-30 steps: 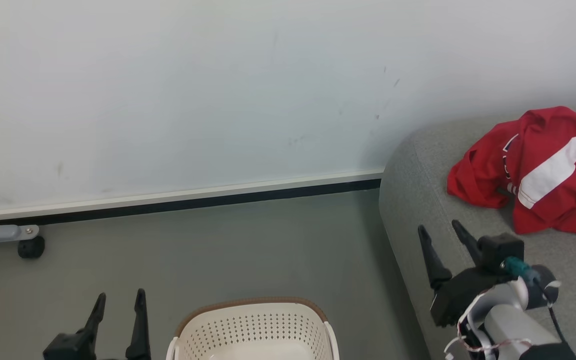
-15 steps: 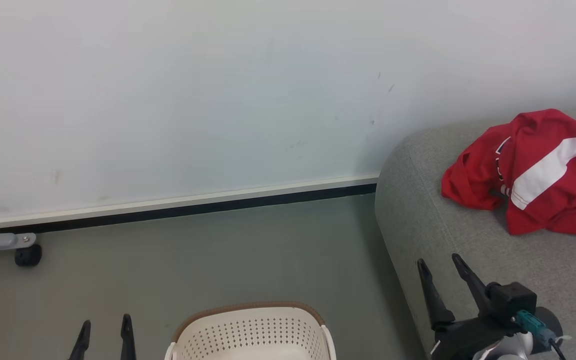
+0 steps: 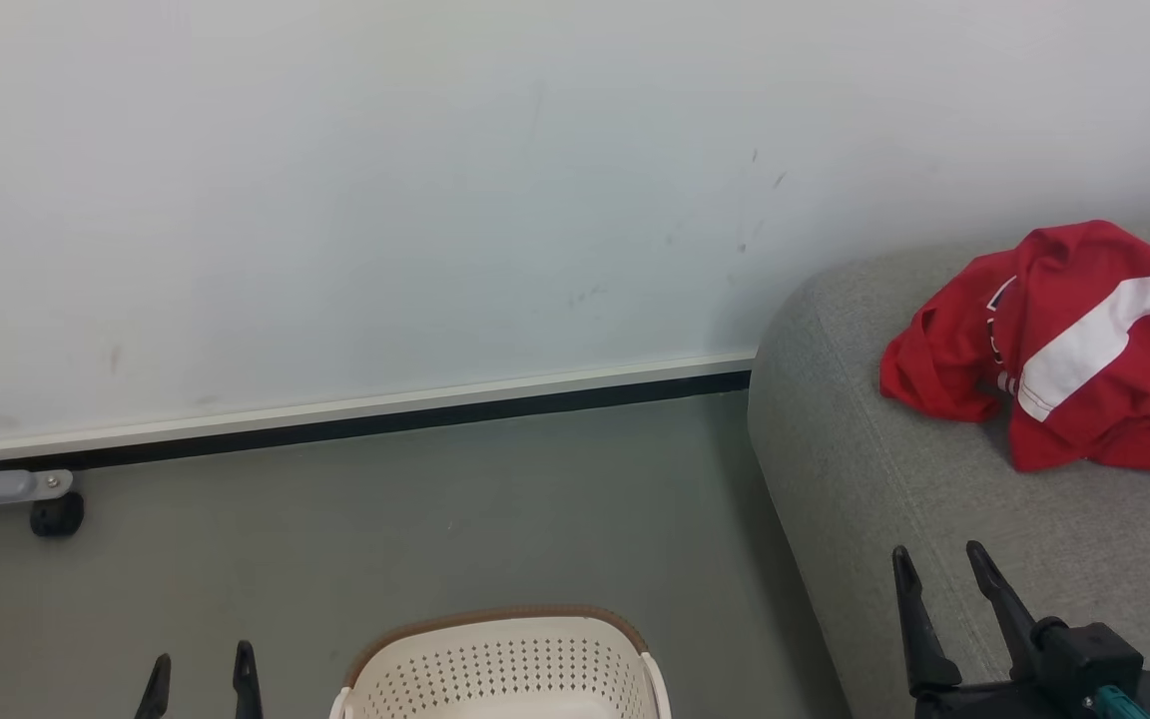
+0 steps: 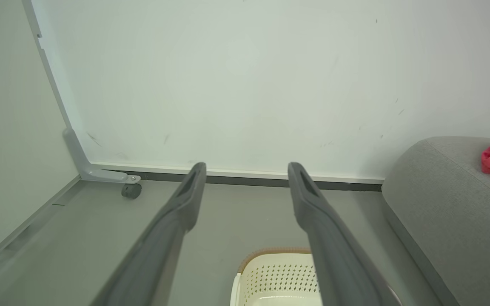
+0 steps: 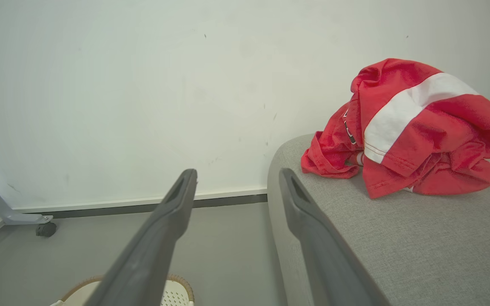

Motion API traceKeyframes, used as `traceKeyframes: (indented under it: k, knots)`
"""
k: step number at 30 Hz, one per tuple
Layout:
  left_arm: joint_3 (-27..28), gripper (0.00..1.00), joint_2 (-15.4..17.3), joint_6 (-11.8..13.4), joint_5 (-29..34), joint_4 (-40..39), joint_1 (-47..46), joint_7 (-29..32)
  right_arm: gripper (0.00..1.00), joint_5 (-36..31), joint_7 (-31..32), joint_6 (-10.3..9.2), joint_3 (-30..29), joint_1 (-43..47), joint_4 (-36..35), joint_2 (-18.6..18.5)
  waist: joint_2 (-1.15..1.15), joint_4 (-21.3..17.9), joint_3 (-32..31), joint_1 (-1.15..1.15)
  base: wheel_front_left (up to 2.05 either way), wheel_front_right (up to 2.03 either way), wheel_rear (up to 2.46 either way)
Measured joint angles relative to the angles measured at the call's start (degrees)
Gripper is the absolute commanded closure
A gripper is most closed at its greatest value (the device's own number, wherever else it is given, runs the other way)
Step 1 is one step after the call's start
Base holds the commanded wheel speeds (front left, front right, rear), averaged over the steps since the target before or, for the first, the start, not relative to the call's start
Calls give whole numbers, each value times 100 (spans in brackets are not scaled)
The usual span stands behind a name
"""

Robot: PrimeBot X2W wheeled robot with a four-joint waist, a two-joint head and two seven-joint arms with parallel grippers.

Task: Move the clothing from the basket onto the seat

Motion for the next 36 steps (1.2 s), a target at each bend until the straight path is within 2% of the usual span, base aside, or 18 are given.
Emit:
traceKeyframes:
  k: [8,20,21,28,36]
  knots:
    - [32,0,-1,0,102,-86,52,0,0,-323,-14,0,-345,240,-318,116,0,11,-51,0,0,0,0]
    - [37,0,0,0,183,-93,62,37,0,-579,-15,0,-522,450,-563,269,0,48,-72,0,0,0,0]
    - [32,100,-11,-4,178,-46,63,46,100,-579,-11,2,-511,454,-524,285,0,49,-72,0,0,0,0]
    - [22,100,-142,-18,79,240,165,119,100,-505,74,19,-498,666,-216,399,0,52,-66,0,0,0,0]
    - [103,100,-182,-147,-435,301,121,288,100,36,231,120,-704,635,-163,456,0,84,-18,0,0,0,0]
